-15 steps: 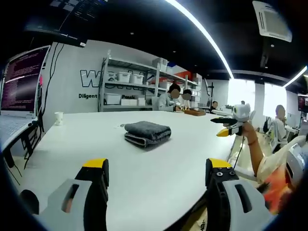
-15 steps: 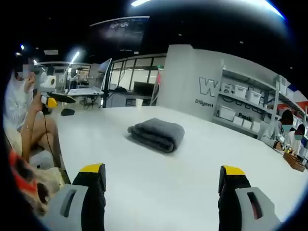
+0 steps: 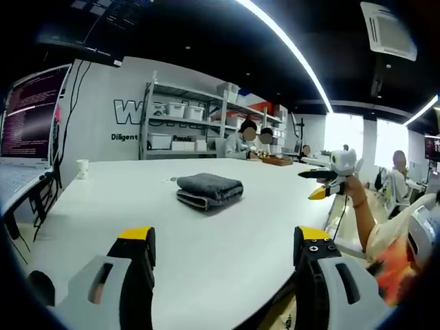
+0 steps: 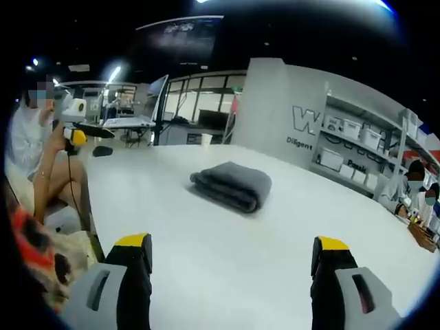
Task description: Open the folded towel by lifting each exposed corner and separating the folded layers until the towel lies flat within the target outline without major curled edges
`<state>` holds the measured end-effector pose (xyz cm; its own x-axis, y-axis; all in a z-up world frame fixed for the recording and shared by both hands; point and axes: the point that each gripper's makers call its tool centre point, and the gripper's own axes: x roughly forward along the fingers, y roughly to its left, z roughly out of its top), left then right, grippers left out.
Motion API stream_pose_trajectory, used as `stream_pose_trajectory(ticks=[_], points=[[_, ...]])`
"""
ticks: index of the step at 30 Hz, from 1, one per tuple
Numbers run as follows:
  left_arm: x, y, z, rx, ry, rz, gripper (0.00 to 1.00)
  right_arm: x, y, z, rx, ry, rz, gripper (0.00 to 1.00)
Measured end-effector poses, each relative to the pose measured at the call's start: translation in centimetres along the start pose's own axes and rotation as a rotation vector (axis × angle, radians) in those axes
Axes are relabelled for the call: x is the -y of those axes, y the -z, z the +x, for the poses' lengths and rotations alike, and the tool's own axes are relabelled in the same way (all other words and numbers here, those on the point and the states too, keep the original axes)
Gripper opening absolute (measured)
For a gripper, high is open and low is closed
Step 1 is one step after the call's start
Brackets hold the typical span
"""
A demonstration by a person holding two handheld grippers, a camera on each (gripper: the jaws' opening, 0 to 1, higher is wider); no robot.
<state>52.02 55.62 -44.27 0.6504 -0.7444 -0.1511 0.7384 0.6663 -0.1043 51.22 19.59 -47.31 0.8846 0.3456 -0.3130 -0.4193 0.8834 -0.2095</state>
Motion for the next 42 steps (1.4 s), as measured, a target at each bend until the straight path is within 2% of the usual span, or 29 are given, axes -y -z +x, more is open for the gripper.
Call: stream_pose_trajectory(ticks=[10, 33, 36, 42], points=[[0.23, -0.01, 0.11, -0.003, 0.015, 0.002, 0.81, 0.34, 0.14, -0.12, -0.002, 0.010, 0.024, 0.98], [0.35, -0.02, 0.04, -0.003, 0.021, 0.003, 0.82, -0.37, 0.60, 0.16, -0.029, -0.009, 0.003, 0.97], [0.49, 0.02, 0.03, -0.004, 0.023, 0.006, 0.82, -0.42, 0.78, 0.25, -0.039, -0.008, 0.013, 0.99], [0.47, 0.07, 0.01, -0.004, 0.019, 0.006, 0.85, -0.44, 0.93, 0.31, -0.042, -0.012, 0.018, 0.99]])
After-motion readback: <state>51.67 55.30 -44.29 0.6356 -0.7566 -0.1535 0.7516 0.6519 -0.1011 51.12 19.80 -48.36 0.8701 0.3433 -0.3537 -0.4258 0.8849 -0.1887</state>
